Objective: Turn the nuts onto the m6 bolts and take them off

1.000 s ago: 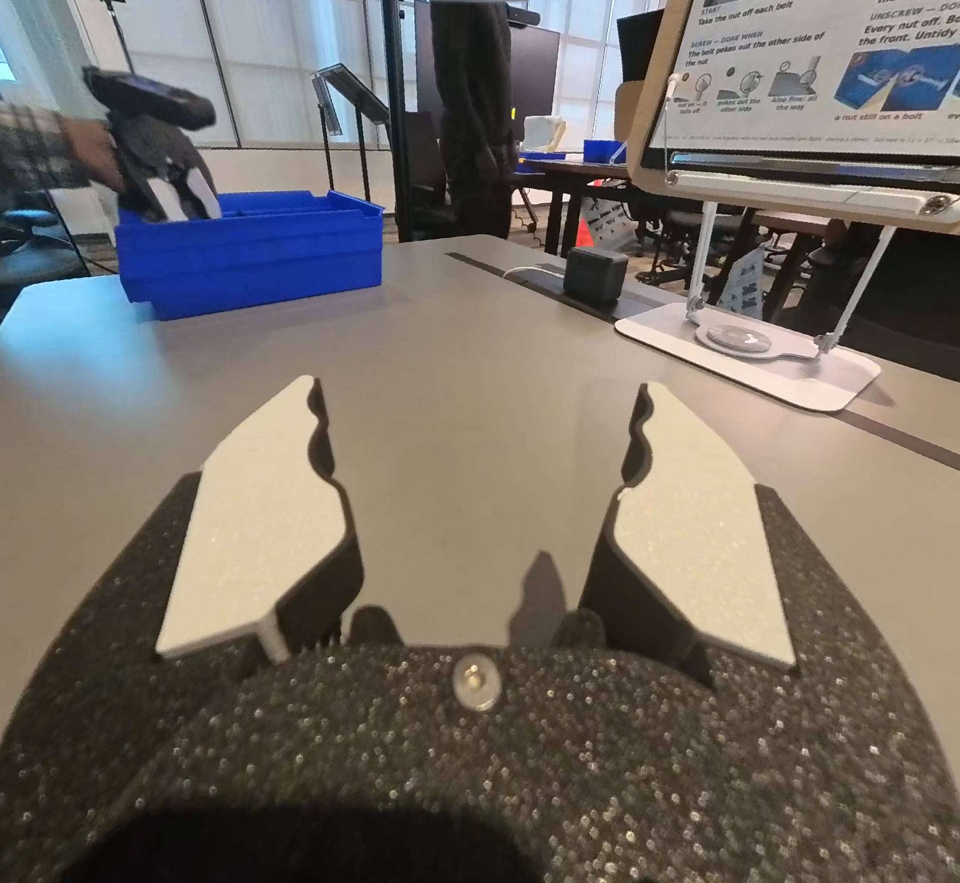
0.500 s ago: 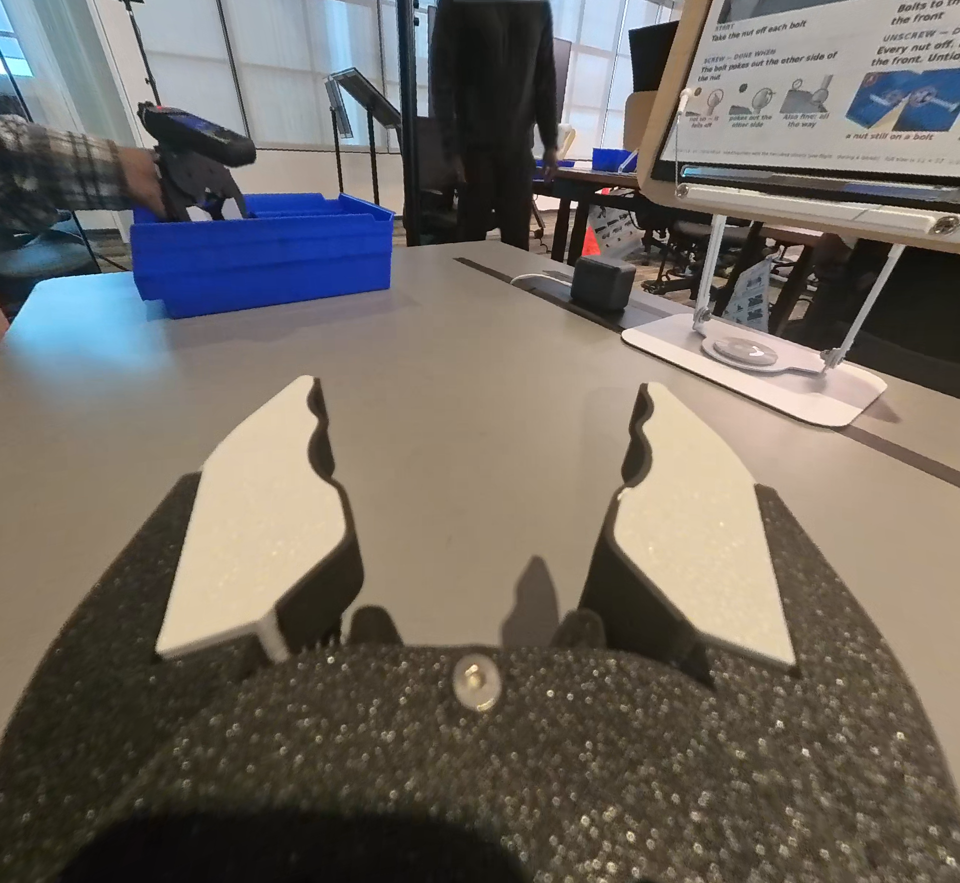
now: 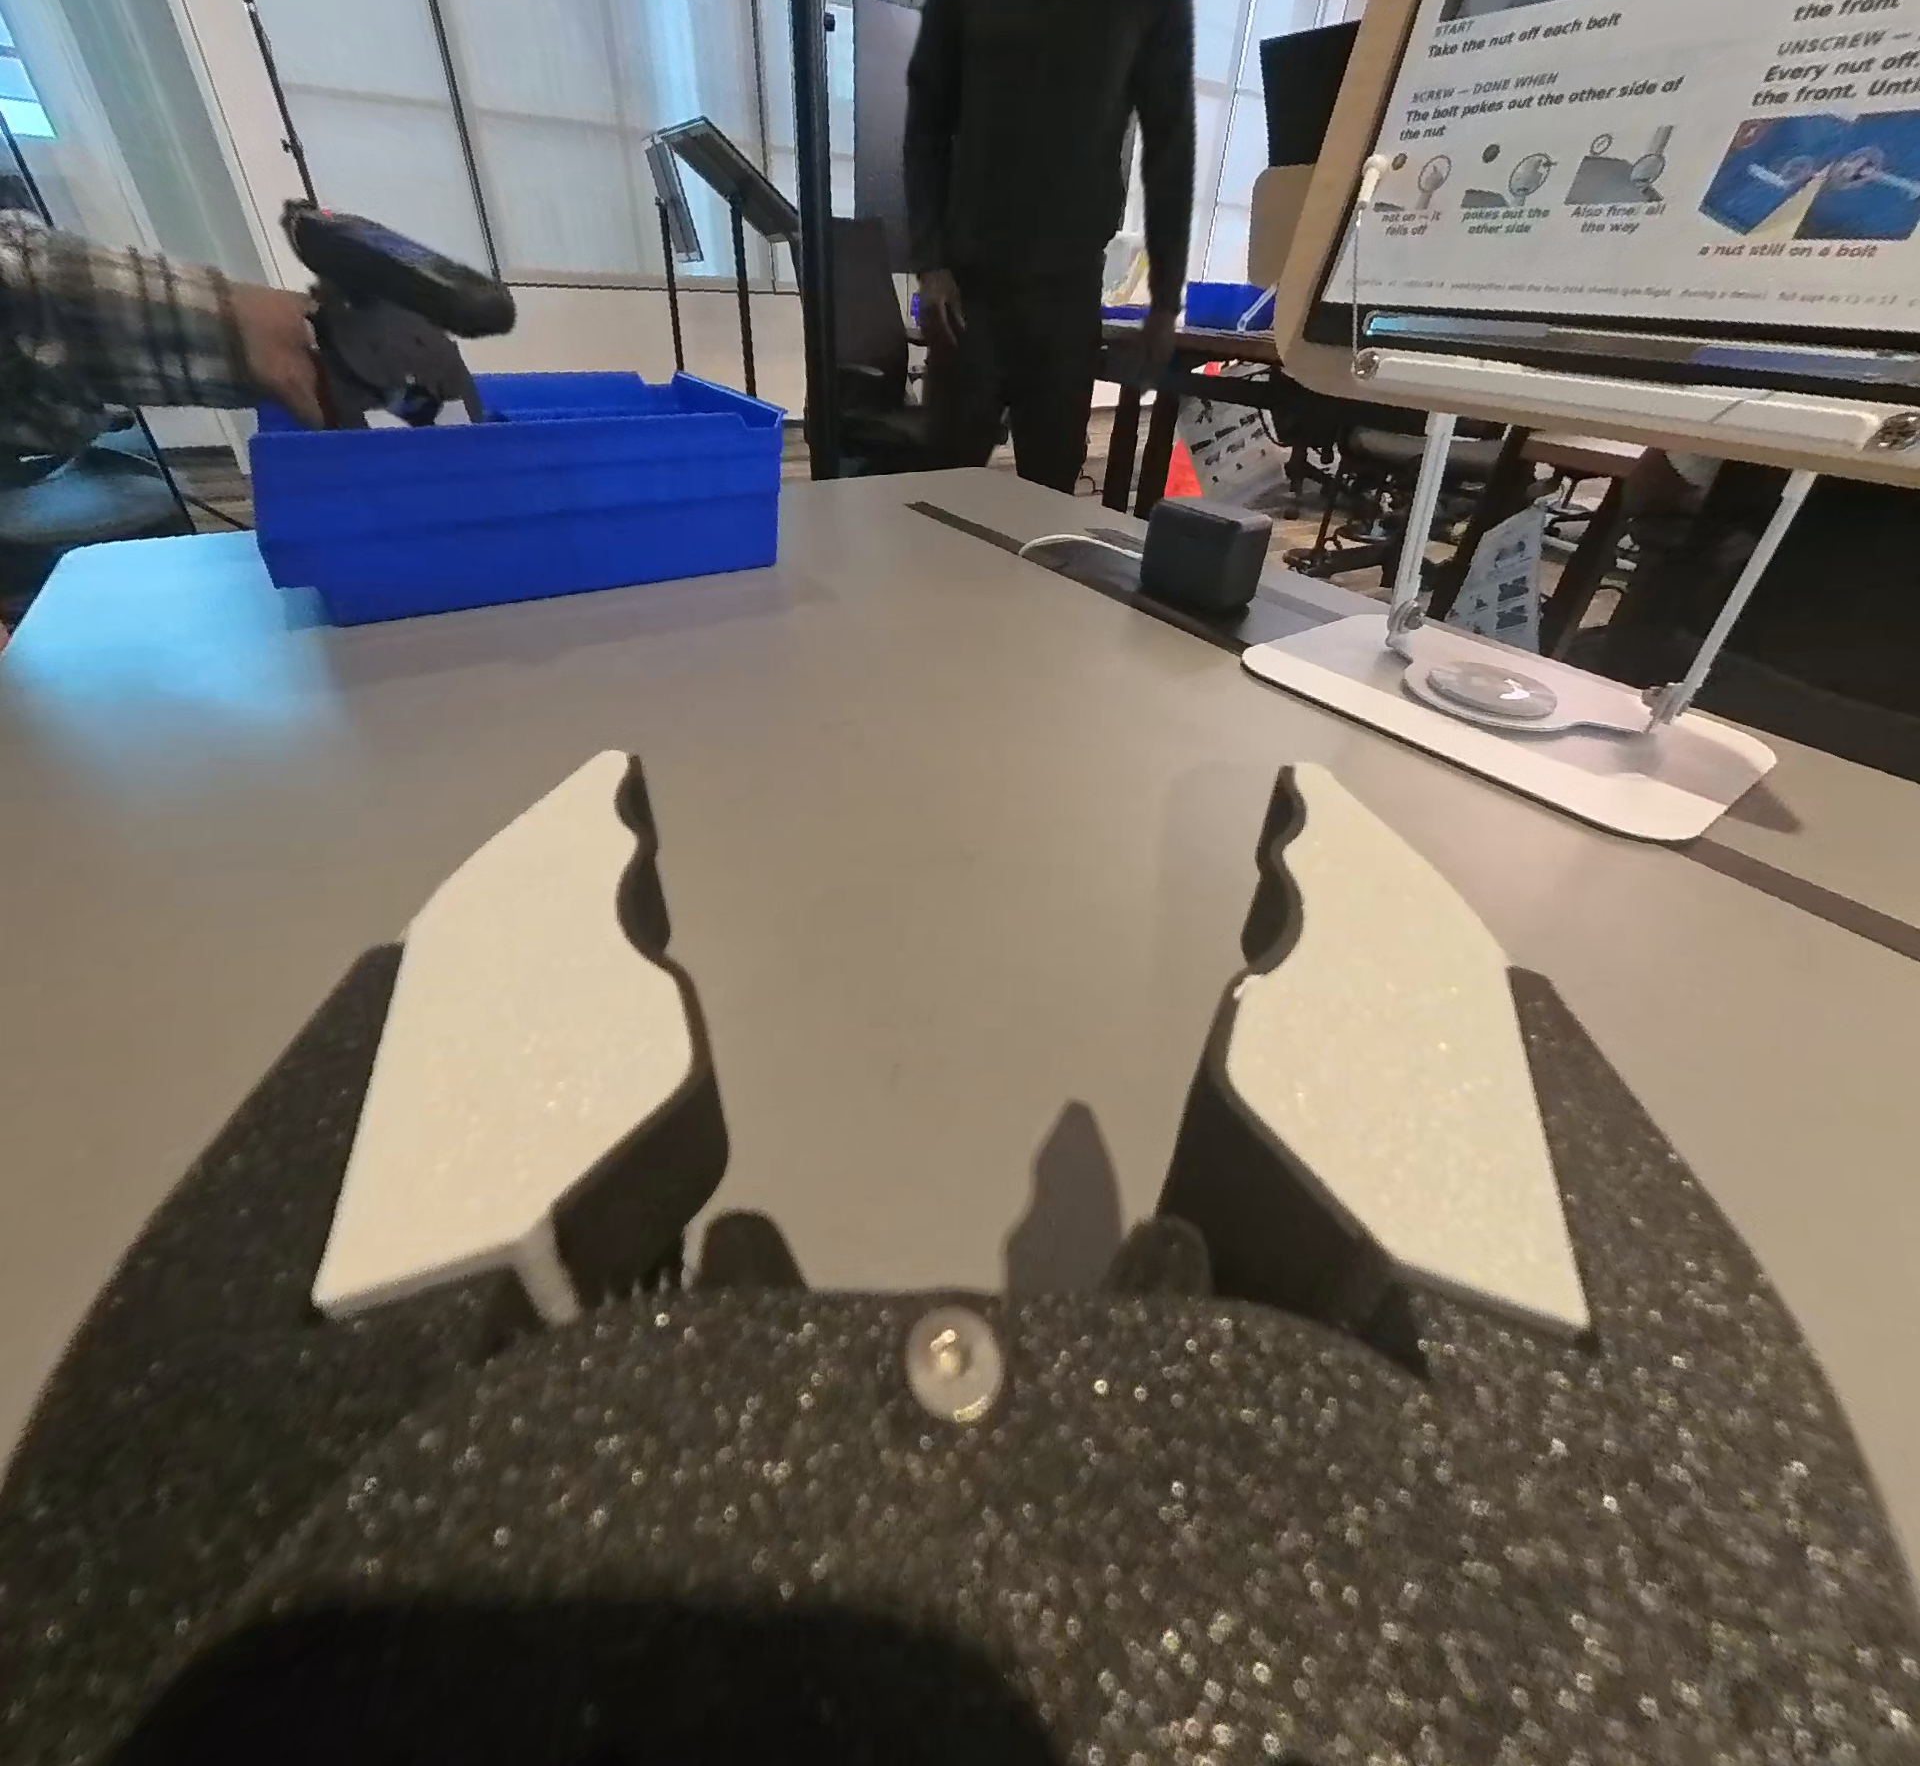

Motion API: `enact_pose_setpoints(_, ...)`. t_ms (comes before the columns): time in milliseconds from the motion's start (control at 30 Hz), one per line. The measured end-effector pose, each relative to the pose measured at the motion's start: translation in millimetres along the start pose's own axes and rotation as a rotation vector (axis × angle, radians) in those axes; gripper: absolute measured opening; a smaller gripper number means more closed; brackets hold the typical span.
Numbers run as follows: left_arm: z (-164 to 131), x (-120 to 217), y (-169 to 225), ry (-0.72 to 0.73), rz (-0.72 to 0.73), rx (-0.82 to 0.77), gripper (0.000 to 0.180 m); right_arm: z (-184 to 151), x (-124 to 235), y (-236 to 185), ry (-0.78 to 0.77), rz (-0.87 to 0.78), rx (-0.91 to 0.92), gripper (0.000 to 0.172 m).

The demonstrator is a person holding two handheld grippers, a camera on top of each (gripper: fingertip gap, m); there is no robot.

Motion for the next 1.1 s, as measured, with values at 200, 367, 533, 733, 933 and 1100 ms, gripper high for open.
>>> enact_pose_setpoints(200,2.3,-3.7,0.8,-0.028,-0.011,-0.009,0.019,-0.2,1.0,1.4,0.003,-0.008,-0.005,0.109)
enact_pose_setpoints(367,1.5,-4.5,1.6,-0.015,0.000,-0.007,0.006,-0.2,-0.4,-0.3,-0.005,-0.002,0.005,0.109)
enact_pose_setpoints(533,-7.7,14.5,0.9,0.011,0.051,0.062,0.005,0.3,1.0,1.5,0.001,-0.010,-0.005,0.109)
enact_pose_setpoints(733,24.8,109.6,20.9,0.189,0.154,0.105,0.005,4.8,5.7,5.4,0.022,-0.031,-0.010,0.110)
enact_pose_setpoints(933,155.3,140.1,115.0,0.297,0.143,-0.159,0.005,7.6,11.4,10.6,0.037,-0.049,-0.018,0.110)
enact_pose_setpoints(1100,262.5,83.7,188.4,0.343,0.016,-0.367,0.005,5.7,20.1,19.9,0.040,-0.093,-0.013,0.110)
Point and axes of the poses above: each gripper's, where its closed fingertips meet, x back along the fingers, z out of its top, y = z × x across the jaws, the point moved 10 cm from there along x, back along the fingers, and after that the axes turned 6 degrees about x, right-handed, at the moved point
